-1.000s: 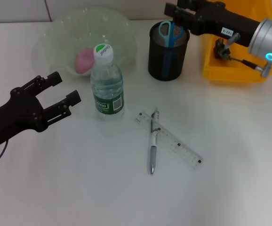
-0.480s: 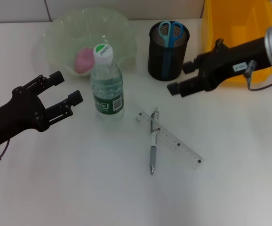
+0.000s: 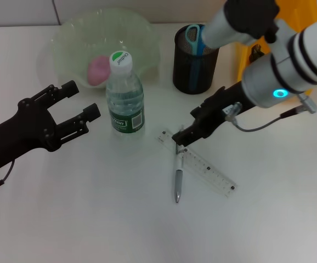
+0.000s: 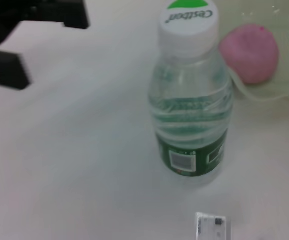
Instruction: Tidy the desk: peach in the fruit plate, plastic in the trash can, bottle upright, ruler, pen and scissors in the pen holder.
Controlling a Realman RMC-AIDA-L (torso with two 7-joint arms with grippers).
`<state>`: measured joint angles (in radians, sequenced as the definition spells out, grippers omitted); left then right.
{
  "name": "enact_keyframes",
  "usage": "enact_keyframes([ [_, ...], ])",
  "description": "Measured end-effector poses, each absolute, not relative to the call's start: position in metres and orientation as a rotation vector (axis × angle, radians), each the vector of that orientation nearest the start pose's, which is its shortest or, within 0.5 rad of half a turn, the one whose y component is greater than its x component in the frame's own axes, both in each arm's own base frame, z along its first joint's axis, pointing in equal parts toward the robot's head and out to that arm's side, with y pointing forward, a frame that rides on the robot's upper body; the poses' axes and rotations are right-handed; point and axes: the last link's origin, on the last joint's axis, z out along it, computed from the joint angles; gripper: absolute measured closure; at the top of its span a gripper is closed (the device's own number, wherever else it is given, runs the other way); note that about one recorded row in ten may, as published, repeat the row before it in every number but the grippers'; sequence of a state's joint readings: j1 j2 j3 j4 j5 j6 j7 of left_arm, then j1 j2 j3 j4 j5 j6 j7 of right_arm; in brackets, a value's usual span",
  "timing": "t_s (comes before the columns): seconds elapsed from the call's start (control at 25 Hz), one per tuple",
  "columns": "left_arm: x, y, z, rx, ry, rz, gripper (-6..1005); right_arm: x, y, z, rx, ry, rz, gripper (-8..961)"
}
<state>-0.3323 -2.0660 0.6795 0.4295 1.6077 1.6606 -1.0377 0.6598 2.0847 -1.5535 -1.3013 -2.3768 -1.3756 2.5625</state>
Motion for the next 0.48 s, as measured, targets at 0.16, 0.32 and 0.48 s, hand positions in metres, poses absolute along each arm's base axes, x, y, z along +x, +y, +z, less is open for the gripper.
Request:
enact_keyframes([
  [0.16,-0.296,0.273,0.006,-2.370,-0.548,-1.112,201,0.129,0.364,-0.065,-2.742,0.775,-0.256,195],
  [0.32,-0.295,0.273,0.004,-2.372,-0.548,-1.119,201,0.133,0.373,-0.079,-2.717,0.810,-0.273,195],
  [0.48,-0.294,0.273,0.004,-2.375,-0.544,-1.122,201,0.134,0.375,-0.091,-2.715,0.817,-0.273,195],
])
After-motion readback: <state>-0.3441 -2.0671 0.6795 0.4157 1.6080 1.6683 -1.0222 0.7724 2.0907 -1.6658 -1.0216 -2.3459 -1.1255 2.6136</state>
